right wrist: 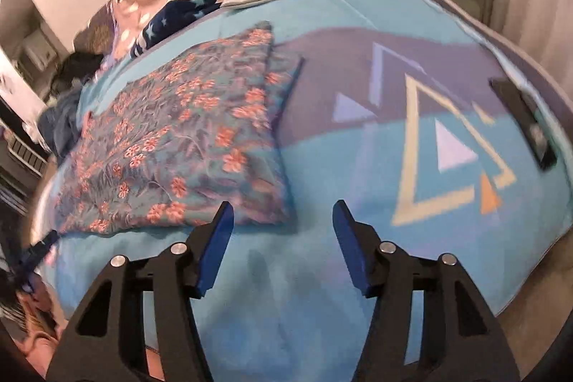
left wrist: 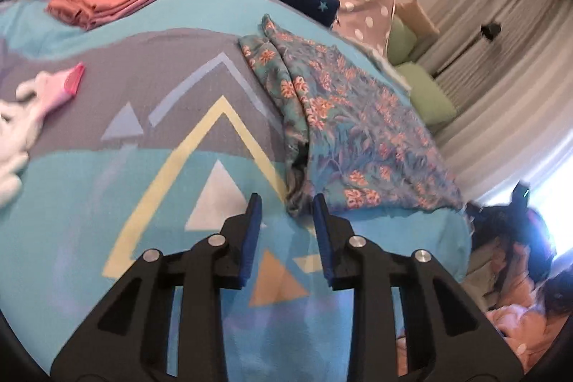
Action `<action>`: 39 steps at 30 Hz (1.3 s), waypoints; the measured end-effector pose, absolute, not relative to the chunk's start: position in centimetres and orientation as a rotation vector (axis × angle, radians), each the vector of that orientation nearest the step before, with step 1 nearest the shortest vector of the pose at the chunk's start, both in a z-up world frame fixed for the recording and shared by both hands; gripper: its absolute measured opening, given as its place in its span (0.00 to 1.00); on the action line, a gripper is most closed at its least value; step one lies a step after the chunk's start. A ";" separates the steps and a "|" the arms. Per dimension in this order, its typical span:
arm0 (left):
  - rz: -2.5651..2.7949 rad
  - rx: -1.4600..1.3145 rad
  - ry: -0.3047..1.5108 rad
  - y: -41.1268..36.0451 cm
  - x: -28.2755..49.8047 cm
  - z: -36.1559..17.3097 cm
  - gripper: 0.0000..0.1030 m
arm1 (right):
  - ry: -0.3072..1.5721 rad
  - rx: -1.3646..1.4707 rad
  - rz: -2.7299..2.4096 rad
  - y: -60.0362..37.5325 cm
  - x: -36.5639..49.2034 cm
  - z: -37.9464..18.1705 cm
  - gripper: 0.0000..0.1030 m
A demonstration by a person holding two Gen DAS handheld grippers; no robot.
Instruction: Fold small clothes
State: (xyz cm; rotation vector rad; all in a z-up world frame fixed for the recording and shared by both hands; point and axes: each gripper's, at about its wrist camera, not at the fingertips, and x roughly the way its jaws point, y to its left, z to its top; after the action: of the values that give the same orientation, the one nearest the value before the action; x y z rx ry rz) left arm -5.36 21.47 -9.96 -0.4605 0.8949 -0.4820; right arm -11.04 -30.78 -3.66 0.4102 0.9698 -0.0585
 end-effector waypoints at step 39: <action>-0.344 -0.494 0.752 25.6 -3.9 -7.7 0.60 | 0.659 -0.646 0.615 7.5 -7.3 -5.0 0.38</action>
State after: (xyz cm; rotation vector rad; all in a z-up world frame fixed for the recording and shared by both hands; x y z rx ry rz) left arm -3.93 25.60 -7.67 -0.4939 0.7516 -0.3436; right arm -7.27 7.54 -5.02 -0.6459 0.6591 0.6148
